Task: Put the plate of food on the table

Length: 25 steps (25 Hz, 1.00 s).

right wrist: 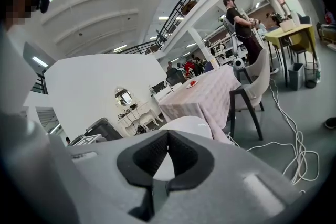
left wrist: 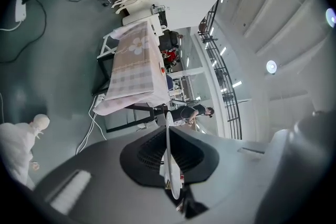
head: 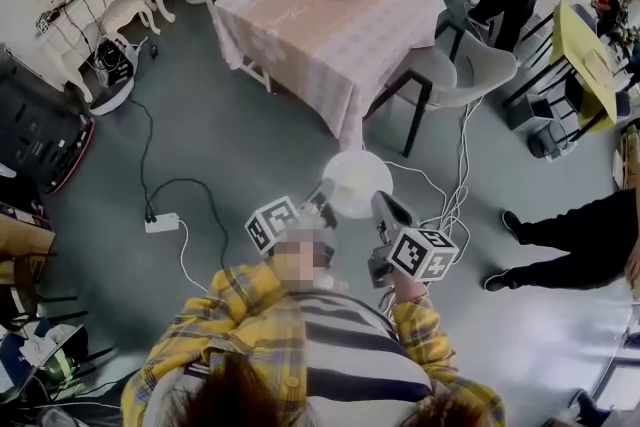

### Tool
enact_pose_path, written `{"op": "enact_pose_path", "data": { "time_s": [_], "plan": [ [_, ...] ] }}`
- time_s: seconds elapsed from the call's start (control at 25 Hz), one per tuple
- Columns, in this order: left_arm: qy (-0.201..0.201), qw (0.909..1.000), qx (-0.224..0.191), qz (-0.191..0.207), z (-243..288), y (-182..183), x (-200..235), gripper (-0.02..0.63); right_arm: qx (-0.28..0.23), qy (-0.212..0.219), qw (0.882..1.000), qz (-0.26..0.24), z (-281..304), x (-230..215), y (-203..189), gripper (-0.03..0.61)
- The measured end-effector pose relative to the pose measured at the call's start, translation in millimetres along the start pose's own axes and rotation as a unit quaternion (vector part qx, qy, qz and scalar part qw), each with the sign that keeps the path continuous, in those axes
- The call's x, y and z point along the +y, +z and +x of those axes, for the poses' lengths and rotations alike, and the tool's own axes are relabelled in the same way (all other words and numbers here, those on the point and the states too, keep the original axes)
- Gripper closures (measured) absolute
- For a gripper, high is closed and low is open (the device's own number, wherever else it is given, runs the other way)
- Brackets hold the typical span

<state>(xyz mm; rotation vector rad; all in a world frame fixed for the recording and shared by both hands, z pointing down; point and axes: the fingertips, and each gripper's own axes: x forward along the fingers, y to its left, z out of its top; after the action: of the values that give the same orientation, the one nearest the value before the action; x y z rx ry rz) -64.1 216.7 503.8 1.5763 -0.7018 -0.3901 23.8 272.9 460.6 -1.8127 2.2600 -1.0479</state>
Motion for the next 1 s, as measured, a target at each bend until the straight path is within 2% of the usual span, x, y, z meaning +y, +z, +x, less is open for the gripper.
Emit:
{"op": "enact_pose_path", "data": {
  "time_s": [0.32,0.68,1.0],
  "plan": [
    [-0.009,0.9999,0.001,-0.004,45.9,19.6,-2.0,0.604,0.005,-0.012,1.0,-0.009,33.3,-21.9,31.2,0.58],
    [-0.008,0.9998,-0.005,-0.016,95.9,60.5,-9.1,0.604,0.011,-0.009,1.0,-0.022,84.9,-32.8,78.2,0.58],
    [-0.002,0.9998,-0.004,-0.021,127.1,99.9,-3.1,0.604,0.021,-0.005,1.0,-0.018,134.9,-36.0,95.2,0.58]
  ]
}}
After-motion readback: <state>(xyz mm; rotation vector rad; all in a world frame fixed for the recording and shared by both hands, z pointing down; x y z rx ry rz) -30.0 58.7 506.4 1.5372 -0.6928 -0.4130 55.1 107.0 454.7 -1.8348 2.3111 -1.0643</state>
